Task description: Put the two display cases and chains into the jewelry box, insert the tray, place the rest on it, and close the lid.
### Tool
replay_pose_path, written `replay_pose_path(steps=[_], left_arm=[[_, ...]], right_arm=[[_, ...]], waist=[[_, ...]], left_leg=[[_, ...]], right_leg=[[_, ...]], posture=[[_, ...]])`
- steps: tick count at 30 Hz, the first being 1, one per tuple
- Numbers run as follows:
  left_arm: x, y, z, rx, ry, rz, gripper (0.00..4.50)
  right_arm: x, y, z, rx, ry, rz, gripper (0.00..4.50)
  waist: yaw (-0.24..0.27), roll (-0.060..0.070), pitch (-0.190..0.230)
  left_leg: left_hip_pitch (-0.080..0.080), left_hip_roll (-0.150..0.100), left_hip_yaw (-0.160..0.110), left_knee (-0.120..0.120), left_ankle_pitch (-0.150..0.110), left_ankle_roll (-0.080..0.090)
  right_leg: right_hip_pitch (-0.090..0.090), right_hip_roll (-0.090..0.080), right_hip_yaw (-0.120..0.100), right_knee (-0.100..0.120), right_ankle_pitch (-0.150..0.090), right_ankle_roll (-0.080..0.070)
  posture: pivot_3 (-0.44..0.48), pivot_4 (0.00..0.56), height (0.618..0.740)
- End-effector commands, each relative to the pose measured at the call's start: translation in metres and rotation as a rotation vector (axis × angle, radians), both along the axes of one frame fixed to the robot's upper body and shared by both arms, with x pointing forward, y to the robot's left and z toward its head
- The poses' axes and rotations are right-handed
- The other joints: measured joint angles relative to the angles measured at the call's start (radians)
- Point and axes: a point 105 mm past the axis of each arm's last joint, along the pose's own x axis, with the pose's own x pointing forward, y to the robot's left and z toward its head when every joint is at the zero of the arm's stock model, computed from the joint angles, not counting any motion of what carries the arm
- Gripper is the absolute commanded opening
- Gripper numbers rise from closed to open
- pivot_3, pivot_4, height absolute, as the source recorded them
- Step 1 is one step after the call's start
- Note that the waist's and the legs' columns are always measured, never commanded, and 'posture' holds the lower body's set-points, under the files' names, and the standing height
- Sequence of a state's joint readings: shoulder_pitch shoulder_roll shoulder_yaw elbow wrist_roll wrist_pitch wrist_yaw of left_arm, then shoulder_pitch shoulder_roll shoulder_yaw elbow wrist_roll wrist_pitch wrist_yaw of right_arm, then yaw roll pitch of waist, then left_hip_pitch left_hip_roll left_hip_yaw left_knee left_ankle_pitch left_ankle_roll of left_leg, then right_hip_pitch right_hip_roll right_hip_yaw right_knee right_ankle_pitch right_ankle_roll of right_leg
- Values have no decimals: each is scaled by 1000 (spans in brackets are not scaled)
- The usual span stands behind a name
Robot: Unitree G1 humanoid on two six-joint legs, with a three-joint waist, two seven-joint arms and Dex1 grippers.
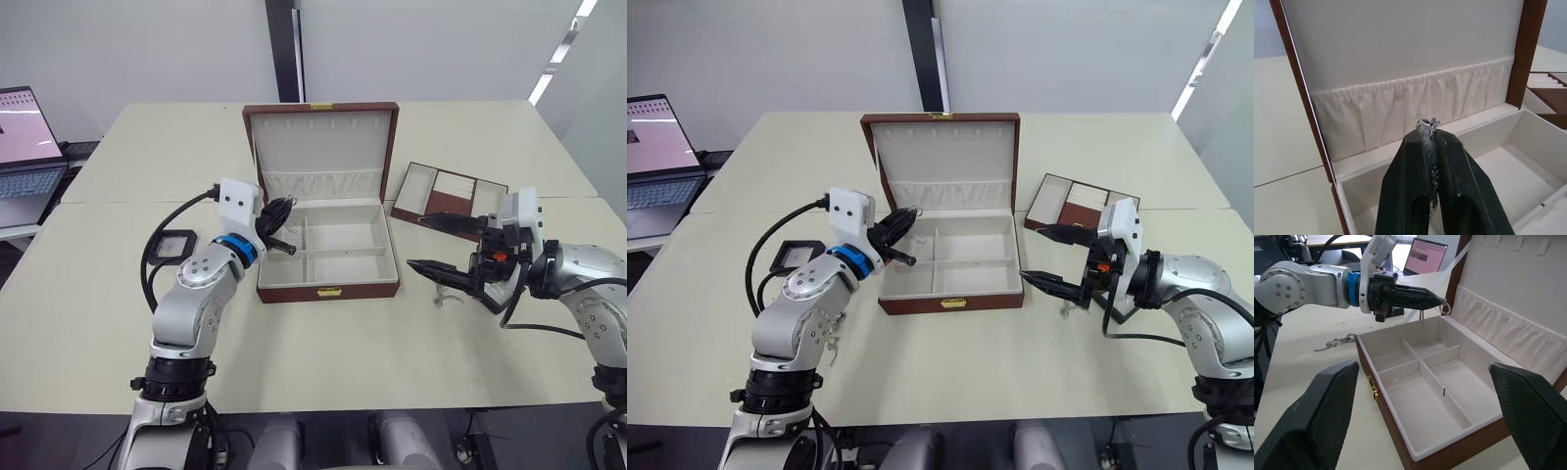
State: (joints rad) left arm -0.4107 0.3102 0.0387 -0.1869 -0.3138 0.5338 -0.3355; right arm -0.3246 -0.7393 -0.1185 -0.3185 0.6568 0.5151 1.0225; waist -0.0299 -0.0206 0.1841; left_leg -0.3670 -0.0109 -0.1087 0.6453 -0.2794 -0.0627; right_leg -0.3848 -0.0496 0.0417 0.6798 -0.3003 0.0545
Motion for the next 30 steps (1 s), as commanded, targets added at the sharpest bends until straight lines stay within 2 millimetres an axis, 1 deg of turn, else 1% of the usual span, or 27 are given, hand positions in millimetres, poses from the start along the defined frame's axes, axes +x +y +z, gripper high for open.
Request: replay_pose_path(steps=[1,5,15,17,21,23,27,29,30], left_arm=[[-1,-2,4,3,-23,5,4],[0,0,0,11,-11,17,4],[1,1,-3,10,-1,34,4],[1,2,-3,3,-1,37,670],[0,1,0,-15,-9,27,1827],[-1,-2,2,-27,-14,11,2517],[-4,-7,3,-31,-13,-11,3734],[-4,-8,2,-33,-11,-18,4288],[-5,-9,2,-37,-9,-25,4470]], right_arm=[[-4,-1,11,7,-43,6,4500],[-4,-1,10,3,-40,4,4500],[-3,-2,9,-3,-34,-1,4500],[-3,-2,9,-5,-32,-1,4500],[-3,-2,9,-7,-29,-2,4500],[-3,-2,9,-7,-28,-2,4500],[-2,-2,9,-7,-30,-1,4500],[-3,-2,9,-8,-30,-1,4500],[-2,-2,9,-8,-29,-1,4500]], waist=[[0,0,0],[0,0,0],[0,0,0],[0,0,0],[0,0,0],[0,0,0],[0,0,0],[0,0,0],[0,0,0]], left_leg=[[0,0,0,0,0,0],[0,0,0,0,0,0],[0,0,0,0,0,0],[0,0,0,0,0,0],[0,0,0,0,0,0],[0,0,0,0,0,0],[0,0,0,0,0,0],[0,0,0,0,0,0],[0,0,0,0,0,0]], right_leg=[[0,0,0,0,0,0],[0,0,0,0,0,0],[0,0,0,0,0,0],[0,0,0,0,0,0],[0,0,0,0,0,0],[0,0,0,0,0,0],[0,0,0,0,0,0],[0,0,0,0,0,0],[0,0,0,0,0,0]], posture=[[0,150,740],[0,150,740],[0,150,740],[0,150,740],[0,150,740],[0,150,740],[0,150,740],[0,150,740],[0,150,740]])
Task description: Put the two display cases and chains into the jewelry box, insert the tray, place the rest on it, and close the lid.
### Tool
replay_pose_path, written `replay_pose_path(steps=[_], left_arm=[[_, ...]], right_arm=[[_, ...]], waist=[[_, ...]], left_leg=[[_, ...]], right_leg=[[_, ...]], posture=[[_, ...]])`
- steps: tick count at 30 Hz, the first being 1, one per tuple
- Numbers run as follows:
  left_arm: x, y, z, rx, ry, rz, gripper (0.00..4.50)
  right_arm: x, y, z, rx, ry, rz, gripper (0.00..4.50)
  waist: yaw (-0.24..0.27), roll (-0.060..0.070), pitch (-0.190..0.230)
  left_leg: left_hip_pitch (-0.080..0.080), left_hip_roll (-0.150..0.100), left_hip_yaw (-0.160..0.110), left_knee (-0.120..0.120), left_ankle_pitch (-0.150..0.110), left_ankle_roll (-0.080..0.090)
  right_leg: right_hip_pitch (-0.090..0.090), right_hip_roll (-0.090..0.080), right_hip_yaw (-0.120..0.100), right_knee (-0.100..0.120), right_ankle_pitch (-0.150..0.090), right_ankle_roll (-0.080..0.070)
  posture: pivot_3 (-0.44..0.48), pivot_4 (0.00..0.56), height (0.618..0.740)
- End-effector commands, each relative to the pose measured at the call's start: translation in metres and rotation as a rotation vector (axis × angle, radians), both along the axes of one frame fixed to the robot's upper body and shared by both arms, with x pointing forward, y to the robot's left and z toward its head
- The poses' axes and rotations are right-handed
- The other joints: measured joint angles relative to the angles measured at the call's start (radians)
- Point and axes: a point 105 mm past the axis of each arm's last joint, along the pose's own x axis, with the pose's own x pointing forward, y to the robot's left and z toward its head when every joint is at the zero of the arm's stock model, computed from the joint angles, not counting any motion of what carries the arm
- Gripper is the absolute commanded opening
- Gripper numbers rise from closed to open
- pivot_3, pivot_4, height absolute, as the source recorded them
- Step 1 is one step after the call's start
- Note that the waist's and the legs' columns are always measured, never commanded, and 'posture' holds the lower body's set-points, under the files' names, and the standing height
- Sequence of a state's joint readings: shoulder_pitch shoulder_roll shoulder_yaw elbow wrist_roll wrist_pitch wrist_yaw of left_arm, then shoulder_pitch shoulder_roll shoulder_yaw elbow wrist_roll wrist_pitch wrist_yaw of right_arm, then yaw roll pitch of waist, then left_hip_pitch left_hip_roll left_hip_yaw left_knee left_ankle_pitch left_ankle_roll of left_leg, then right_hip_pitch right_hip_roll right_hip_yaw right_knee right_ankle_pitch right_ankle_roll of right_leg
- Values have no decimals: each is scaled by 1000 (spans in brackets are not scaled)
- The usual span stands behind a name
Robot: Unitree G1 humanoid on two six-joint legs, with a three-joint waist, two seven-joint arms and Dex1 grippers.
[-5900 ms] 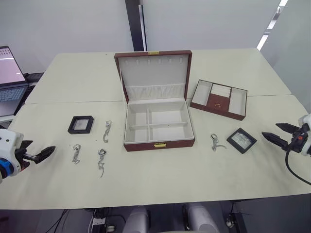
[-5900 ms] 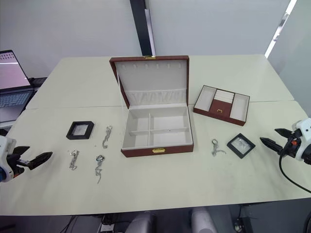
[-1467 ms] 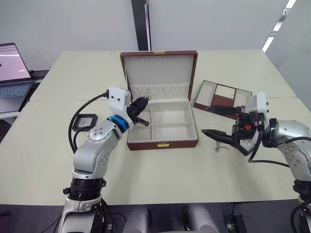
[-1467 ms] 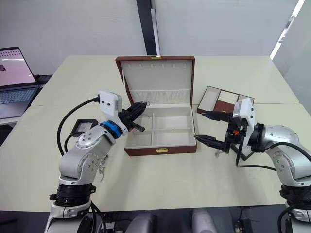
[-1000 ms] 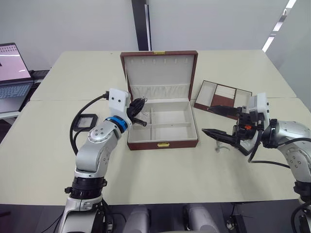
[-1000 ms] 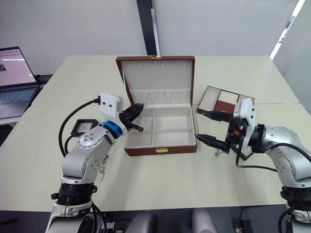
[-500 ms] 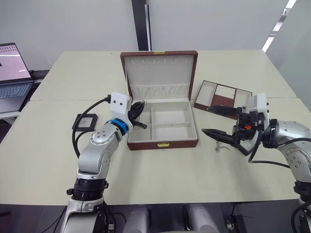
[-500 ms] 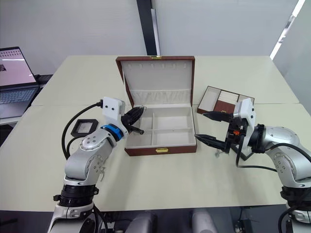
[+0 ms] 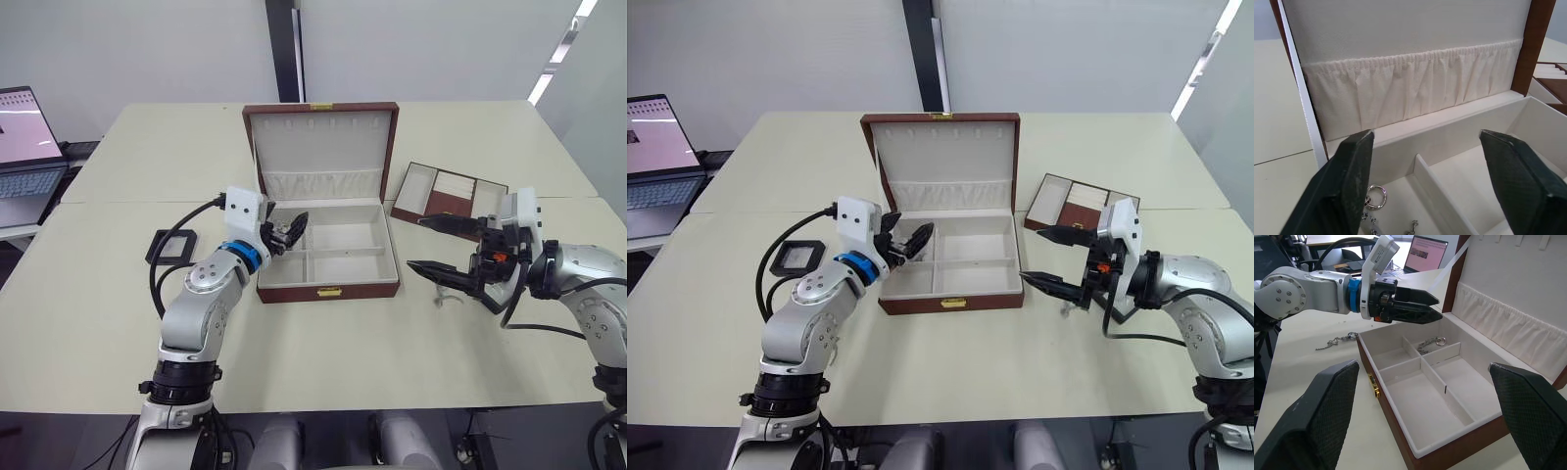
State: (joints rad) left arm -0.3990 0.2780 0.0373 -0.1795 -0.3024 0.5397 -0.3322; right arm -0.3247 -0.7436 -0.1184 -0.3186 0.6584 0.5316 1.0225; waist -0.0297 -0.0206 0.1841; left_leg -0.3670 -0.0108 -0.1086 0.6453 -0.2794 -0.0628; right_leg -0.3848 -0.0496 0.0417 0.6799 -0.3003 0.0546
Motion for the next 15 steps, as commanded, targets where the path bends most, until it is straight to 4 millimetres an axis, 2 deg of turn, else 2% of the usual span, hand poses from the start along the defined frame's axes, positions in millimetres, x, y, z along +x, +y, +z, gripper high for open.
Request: replay_pose_path(steps=[1,6,9,11,15], left_arm=[[-6,-7,10,-24,-34,-37,4470],[-12,-11,12,-39,-29,-97,4470],[-25,-8,16,-41,-20,-185,4470],[-34,1,18,-45,-3,-238,4470],[-52,33,23,15,40,-298,4470]], right_arm=[[-3,-2,11,-3,-45,1,4500],[-2,-3,11,-3,-44,-4,4500],[-1,-7,11,0,-39,-22,4500],[0,-13,11,8,-34,-45,4500],[3,-31,10,13,-16,-113,4500]], waist=[[0,0,0],[0,0,0],[-2,0,0],[-2,0,0],[-2,0,0]], left_leg=[[0,0,0,0,0,0],[0,0,0,0,0,0],[0,0,0,0,0,0],[0,1,0,0,0,0],[0,1,0,0,0,0]], right_leg=[[0,0,0,0,0,0],[0,0,0,0,0,0],[0,0,0,0,0,0],[0,0,0,0,0,0],[0,1,0,0,0,0]], posture=[[0,150,740],[0,150,740],[0,150,740],[0,150,740],[0,150,740]])
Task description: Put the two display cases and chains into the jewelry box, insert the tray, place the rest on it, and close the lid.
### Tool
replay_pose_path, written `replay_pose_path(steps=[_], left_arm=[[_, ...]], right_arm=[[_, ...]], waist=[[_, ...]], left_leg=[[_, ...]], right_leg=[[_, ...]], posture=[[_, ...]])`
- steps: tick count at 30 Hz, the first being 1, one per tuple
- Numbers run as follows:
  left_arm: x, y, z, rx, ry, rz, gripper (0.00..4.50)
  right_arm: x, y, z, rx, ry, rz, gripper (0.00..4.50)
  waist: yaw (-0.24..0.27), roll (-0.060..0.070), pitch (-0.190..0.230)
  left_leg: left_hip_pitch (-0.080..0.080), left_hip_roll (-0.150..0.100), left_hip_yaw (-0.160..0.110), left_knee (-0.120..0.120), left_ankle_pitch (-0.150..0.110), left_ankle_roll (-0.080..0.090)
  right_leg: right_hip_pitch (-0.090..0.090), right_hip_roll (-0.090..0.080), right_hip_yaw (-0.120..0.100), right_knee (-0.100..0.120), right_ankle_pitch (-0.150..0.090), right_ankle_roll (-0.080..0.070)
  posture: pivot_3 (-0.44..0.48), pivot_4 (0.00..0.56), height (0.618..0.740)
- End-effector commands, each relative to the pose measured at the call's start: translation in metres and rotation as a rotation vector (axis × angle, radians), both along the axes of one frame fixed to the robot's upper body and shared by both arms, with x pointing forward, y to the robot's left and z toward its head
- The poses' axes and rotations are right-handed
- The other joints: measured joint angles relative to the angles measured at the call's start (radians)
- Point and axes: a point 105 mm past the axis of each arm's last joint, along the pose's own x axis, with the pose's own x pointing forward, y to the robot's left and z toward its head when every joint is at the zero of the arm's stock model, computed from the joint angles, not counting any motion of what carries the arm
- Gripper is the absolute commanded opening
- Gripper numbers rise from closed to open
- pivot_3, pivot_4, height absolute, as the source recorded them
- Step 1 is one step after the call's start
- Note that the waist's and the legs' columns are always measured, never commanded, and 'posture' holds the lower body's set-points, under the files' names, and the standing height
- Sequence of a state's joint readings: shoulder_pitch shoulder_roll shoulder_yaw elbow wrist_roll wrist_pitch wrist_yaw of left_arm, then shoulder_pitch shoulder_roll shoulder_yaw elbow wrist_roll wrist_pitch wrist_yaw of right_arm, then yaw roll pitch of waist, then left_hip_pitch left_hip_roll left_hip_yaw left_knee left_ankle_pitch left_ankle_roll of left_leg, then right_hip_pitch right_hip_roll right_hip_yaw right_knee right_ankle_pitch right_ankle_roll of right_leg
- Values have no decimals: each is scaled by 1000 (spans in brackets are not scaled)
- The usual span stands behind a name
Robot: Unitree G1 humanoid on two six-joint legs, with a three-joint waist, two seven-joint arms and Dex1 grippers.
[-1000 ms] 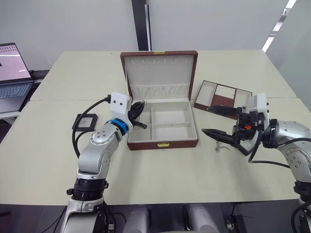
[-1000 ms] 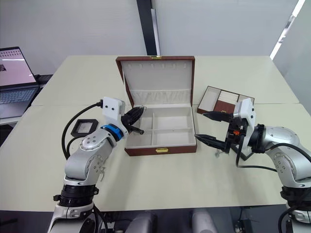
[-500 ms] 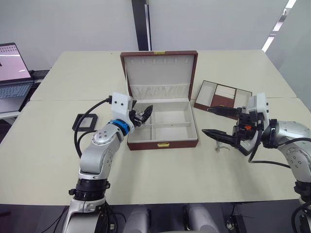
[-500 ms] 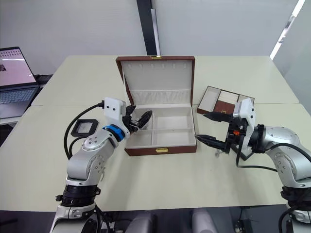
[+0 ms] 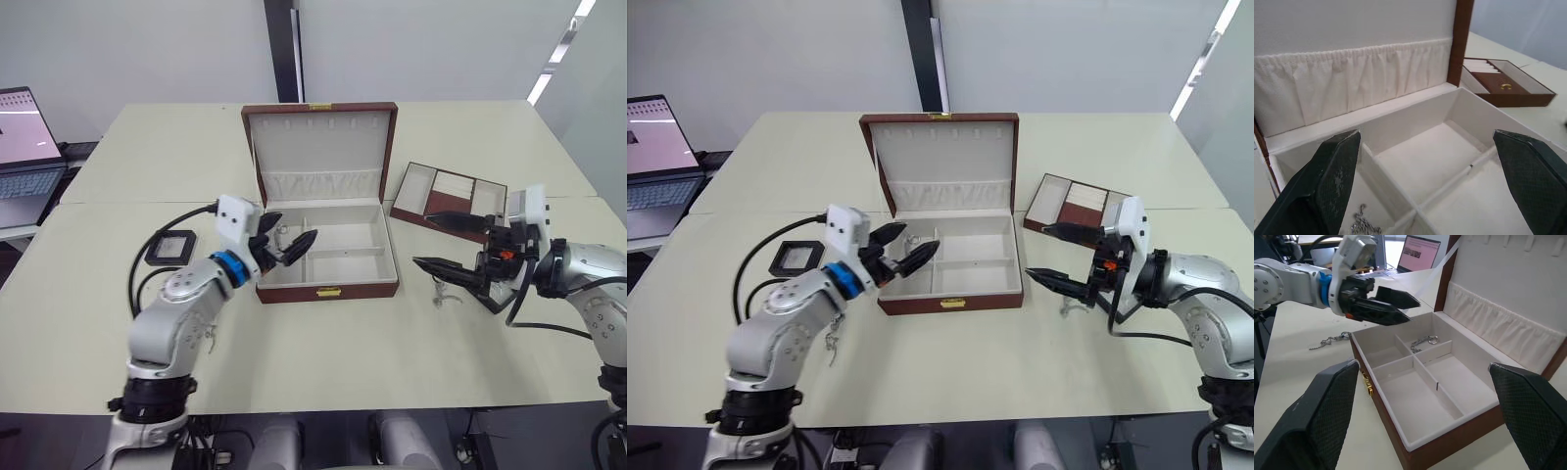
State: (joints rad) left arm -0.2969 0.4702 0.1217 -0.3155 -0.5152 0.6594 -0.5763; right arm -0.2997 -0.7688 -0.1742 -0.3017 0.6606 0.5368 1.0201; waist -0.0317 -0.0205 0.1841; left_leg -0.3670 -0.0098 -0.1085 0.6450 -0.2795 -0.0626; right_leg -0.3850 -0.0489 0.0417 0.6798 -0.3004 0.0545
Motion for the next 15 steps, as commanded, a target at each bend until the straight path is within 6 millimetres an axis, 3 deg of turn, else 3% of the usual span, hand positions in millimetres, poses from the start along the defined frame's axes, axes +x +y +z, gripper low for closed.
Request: replay_pose_path(steps=[1,6,10,15], left_arm=[[-18,26,19,23,-10,-63,4470],[-34,76,18,113,71,-16,4470],[-42,124,16,203,99,122,4470],[-53,173,0,276,145,279,4470]], right_arm=[[2,-20,6,13,-12,-70,4500],[4,-53,-5,-7,25,-177,4500],[3,-89,-17,-29,63,-295,4500],[5,-124,-29,-52,90,-404,4500]], waist=[[0,0,0],[0,0,0],[0,0,0],[-2,1,0]], left_leg=[[0,0,0,0,0,0],[0,1,0,0,0,0],[0,1,0,-1,0,0],[1,1,1,-1,0,1]], right_leg=[[0,0,0,0,0,0],[0,0,0,0,0,0],[0,0,0,0,0,0],[0,0,1,0,0,0]], posture=[[0,150,740],[0,150,740],[0,150,740],[0,150,740]])
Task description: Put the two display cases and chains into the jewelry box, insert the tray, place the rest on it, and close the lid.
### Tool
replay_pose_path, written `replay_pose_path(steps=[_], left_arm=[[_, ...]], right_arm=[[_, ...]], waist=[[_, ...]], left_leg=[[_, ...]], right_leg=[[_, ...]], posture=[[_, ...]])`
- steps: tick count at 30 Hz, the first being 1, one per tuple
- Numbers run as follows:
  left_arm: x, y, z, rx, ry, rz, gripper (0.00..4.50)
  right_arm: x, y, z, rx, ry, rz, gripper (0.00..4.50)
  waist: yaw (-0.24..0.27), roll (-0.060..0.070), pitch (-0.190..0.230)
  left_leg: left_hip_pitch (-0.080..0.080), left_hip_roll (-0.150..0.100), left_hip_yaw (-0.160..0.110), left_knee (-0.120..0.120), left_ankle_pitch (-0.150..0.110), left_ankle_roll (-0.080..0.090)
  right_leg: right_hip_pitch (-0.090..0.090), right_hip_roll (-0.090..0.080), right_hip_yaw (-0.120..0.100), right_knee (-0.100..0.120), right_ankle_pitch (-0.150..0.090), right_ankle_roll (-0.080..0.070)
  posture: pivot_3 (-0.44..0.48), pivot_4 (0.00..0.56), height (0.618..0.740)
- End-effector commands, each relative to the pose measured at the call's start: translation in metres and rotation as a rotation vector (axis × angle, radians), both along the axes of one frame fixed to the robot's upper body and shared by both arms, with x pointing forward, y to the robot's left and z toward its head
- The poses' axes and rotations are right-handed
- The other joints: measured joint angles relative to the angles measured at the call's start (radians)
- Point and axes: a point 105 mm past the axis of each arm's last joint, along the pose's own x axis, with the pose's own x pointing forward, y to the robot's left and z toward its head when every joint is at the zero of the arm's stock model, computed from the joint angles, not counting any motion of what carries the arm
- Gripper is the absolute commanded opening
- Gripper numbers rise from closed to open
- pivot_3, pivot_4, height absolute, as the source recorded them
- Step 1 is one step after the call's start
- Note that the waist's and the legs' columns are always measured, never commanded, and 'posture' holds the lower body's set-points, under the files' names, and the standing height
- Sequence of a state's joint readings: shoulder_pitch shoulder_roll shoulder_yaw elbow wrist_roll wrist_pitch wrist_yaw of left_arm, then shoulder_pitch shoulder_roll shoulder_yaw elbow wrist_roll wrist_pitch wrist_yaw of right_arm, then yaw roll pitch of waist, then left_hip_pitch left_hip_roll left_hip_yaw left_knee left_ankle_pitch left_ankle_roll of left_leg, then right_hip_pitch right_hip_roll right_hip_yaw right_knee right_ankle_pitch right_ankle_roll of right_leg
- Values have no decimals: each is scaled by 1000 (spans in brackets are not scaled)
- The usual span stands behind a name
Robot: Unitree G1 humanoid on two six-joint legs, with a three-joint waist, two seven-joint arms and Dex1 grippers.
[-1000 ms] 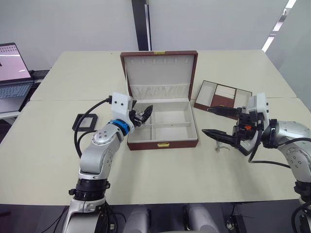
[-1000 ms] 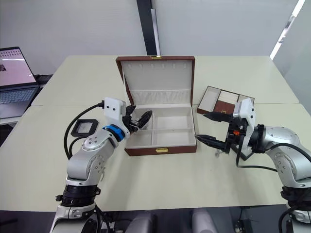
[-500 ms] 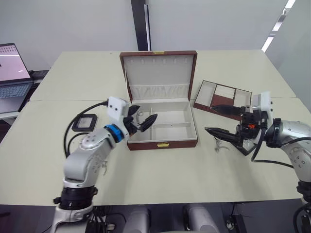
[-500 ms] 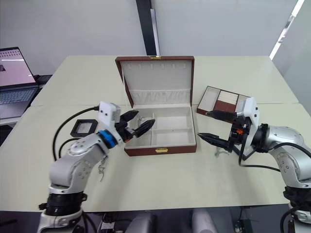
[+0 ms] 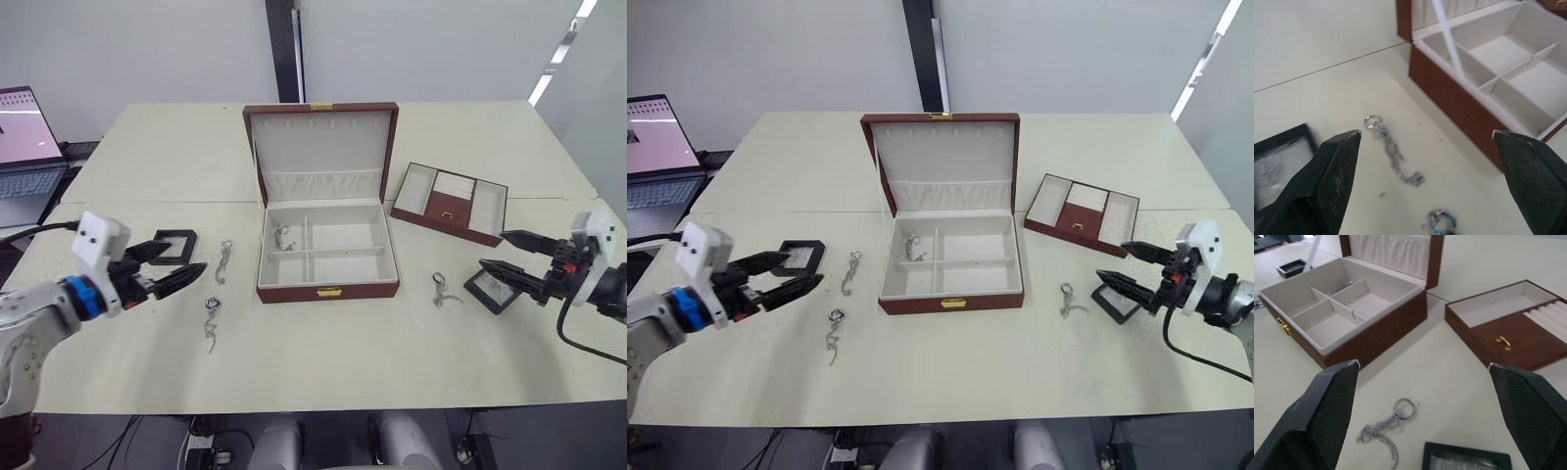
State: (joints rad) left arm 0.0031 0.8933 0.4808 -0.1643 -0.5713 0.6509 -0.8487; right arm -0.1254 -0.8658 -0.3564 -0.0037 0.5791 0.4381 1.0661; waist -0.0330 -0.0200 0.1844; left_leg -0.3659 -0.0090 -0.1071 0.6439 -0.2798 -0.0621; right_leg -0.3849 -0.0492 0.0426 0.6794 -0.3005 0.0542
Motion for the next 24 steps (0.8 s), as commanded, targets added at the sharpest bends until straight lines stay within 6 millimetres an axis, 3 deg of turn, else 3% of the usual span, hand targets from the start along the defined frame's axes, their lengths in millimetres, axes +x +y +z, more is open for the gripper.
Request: replay_pose_path(steps=[1,11,16,24], left_arm=[[-8,31,2,73,-27,83,4470],[-24,94,-17,108,-42,325,4470],[-27,108,-24,103,-50,379,4470],[-24,109,-25,99,-64,387,4470]], right_arm=[[0,-23,9,-31,-45,-59,4500],[0,-62,-18,-38,-4,-197,4500],[-1,-74,-21,-27,-9,-245,4500],[-3,-79,-28,-29,-2,-266,4500]], waist=[[-1,0,0],[0,0,0],[0,0,0],[0,0,0]], left_leg=[[0,0,0,0,0,0],[0,1,0,0,0,0],[0,1,0,0,0,0],[0,1,0,0,0,0]], right_leg=[[0,0,0,0,0,0],[0,0,0,0,0,0],[0,0,0,0,0,0],[0,0,0,0,0,0]], posture=[[0,150,740],[0,150,740],[0,150,740],[0,150,740]])
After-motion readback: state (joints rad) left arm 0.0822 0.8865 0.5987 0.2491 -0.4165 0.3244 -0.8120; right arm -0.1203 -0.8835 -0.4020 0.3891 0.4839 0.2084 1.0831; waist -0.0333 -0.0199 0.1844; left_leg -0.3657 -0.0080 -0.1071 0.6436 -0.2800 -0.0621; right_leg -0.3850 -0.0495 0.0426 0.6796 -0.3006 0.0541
